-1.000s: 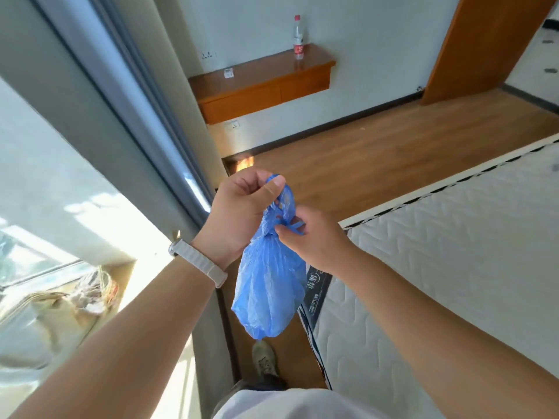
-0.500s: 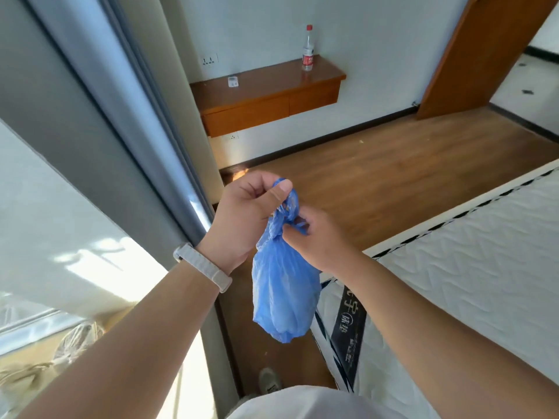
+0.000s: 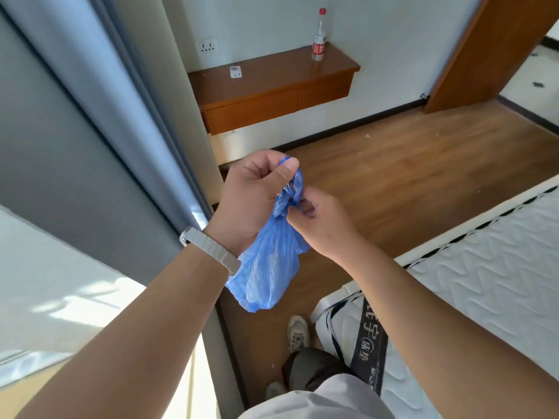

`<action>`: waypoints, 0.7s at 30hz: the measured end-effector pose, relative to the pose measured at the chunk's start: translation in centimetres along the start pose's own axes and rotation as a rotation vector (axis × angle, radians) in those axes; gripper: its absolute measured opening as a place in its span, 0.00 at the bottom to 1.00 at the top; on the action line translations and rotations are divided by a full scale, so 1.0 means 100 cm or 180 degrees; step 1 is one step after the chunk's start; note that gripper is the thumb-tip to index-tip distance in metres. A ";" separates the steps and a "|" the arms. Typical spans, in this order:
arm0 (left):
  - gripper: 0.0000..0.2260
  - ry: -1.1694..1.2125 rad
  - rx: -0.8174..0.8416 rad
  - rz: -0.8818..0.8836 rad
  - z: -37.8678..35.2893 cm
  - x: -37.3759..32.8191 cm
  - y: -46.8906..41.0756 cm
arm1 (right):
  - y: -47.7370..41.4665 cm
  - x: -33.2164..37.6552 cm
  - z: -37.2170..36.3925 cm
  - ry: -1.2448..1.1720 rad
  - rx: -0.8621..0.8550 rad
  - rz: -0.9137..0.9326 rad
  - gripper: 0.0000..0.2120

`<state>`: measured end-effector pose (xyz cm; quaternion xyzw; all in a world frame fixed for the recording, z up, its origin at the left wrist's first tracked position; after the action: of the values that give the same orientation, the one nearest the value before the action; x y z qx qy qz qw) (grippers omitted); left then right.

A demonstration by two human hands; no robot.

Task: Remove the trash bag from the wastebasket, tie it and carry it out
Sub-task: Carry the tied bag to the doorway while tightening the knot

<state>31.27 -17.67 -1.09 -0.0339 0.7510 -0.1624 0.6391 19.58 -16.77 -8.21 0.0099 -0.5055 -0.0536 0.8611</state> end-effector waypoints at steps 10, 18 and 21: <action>0.07 -0.0325 0.0213 0.0281 -0.027 0.069 -0.123 | -0.109 -0.032 0.038 0.0390 -0.0080 0.0160 0.13; 0.04 -0.0401 0.0561 0.0251 -0.077 0.093 -0.225 | -0.195 -0.050 0.095 -0.0054 -0.0196 -0.0014 0.05; 0.05 -0.0465 0.0729 0.0242 -0.093 0.098 -0.262 | -0.226 -0.051 0.112 -0.0144 -0.0297 -0.0059 0.01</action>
<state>16.31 -43.05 -1.70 0.0560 0.6798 -0.2198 0.6974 5.45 -38.33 -8.77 -0.0268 -0.5217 -0.0853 0.8485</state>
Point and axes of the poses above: each hand's wrist, its own y-axis away from the middle knuckle, its own z-axis out of the back of the hand, x = y × z, the point moved 7 cm from there along -y, towards the middle knuckle, and after that the axes turned 9 degrees about -z, right-handed, at the moved point
